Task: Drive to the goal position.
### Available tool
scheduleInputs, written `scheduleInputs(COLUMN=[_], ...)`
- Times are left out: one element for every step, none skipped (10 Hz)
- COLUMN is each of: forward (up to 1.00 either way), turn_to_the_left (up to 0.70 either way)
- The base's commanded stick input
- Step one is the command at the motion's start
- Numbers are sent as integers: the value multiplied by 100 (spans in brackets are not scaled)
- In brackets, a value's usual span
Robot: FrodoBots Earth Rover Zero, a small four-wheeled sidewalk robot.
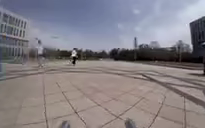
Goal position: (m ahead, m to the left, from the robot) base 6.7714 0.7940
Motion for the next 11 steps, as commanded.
scheduleInputs(forward=[85, 85, 85, 85, 85, 85, 85, 85, 85, 85, 85], turn_to_the_left=[0, 6, 32, 24, 6, 0, 0, 0, 0, 0, 0])
